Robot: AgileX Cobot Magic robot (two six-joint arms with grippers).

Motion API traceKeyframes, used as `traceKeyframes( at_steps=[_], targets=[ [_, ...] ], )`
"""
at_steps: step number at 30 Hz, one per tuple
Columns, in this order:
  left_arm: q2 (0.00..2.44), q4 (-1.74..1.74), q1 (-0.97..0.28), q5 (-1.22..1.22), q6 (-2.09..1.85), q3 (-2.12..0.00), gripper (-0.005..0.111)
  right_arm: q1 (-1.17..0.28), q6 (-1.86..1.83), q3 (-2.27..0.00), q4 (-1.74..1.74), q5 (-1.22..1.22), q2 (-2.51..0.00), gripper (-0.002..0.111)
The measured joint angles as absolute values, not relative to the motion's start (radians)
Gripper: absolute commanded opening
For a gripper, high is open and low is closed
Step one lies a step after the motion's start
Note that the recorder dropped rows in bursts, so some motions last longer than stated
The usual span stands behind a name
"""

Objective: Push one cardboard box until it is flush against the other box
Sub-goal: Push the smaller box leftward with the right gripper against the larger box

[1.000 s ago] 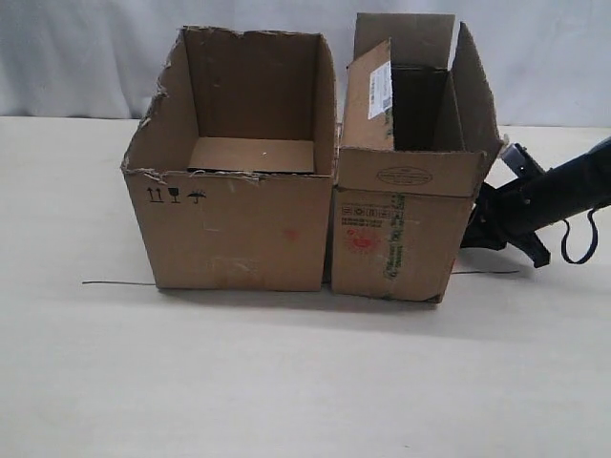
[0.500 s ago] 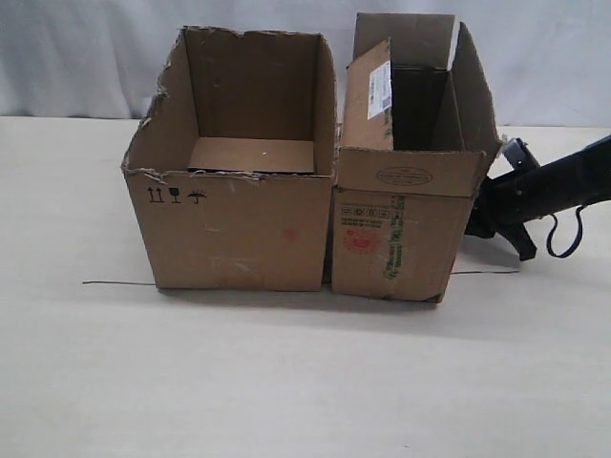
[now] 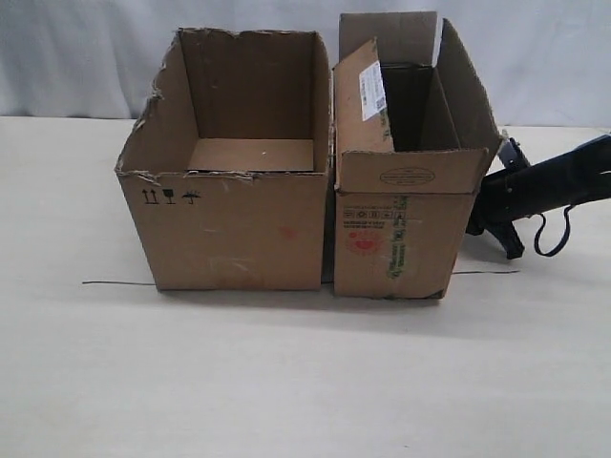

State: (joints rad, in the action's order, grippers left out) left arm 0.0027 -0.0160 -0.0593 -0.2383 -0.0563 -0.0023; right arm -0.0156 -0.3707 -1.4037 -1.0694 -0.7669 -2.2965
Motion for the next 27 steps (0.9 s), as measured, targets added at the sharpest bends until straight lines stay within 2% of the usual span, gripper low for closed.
traceKeyframes(
  at_steps=[12, 27],
  targets=[
    [0.003, -0.016, -0.059, -0.238, -0.056, -0.002, 0.0, 0.061, -0.356, -1.402, -0.84, -0.952, -2.271, 0.005],
    [0.003, -0.016, -0.059, -0.238, -0.056, -0.002, 0.0, -0.031, -0.33, -1.396, -0.845, -0.905, -2.265, 0.005]
  ],
)
